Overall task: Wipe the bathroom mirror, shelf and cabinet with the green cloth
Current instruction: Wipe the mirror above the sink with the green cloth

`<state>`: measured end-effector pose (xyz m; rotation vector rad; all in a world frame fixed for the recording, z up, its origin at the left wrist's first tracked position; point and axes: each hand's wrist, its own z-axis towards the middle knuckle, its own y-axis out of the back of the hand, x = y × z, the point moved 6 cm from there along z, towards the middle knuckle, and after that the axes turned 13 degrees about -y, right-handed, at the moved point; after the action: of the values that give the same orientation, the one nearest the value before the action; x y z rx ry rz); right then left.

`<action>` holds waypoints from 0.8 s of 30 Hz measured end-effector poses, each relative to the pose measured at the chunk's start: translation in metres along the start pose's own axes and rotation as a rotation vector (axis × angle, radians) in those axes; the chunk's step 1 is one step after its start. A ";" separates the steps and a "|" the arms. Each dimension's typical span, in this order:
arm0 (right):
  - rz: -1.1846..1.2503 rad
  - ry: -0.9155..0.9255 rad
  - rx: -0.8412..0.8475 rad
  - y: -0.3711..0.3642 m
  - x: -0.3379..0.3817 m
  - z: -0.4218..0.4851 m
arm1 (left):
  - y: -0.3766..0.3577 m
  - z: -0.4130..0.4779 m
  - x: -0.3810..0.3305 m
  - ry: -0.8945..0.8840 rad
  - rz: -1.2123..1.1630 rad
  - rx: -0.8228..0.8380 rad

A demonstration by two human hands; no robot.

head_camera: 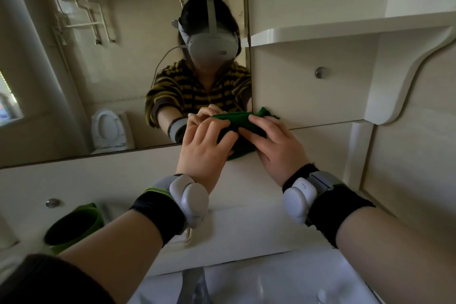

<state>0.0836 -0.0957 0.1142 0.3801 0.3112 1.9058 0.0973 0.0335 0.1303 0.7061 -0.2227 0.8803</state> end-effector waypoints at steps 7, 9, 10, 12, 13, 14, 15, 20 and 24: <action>0.005 -0.049 0.083 0.000 0.002 -0.002 | -0.001 -0.001 -0.003 0.008 -0.041 0.049; 0.026 -0.087 0.130 0.001 0.001 -0.006 | -0.003 -0.002 -0.006 0.005 -0.051 0.074; 0.039 -0.111 0.158 0.001 0.000 -0.008 | -0.003 -0.002 -0.009 0.010 -0.057 0.085; 0.068 -0.158 0.223 0.002 0.000 -0.011 | -0.005 -0.004 -0.014 0.027 -0.070 0.105; 0.078 -0.179 0.253 0.004 -0.002 -0.014 | -0.005 -0.004 -0.019 0.038 -0.085 0.112; 0.092 -0.194 0.274 0.006 -0.003 -0.017 | -0.006 -0.005 -0.022 0.054 -0.104 0.117; 0.111 -0.208 0.293 0.006 -0.005 -0.017 | -0.006 -0.007 -0.023 0.070 -0.121 0.123; 0.091 -0.254 0.429 0.018 -0.017 -0.041 | -0.014 -0.015 -0.046 0.055 -0.185 0.197; 0.088 -0.289 0.512 0.025 -0.027 -0.064 | -0.026 -0.022 -0.068 0.039 -0.246 0.239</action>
<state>0.0457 -0.1321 0.0623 1.0135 0.5959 1.8082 0.0721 -0.0063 0.0707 0.9170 0.0065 0.6899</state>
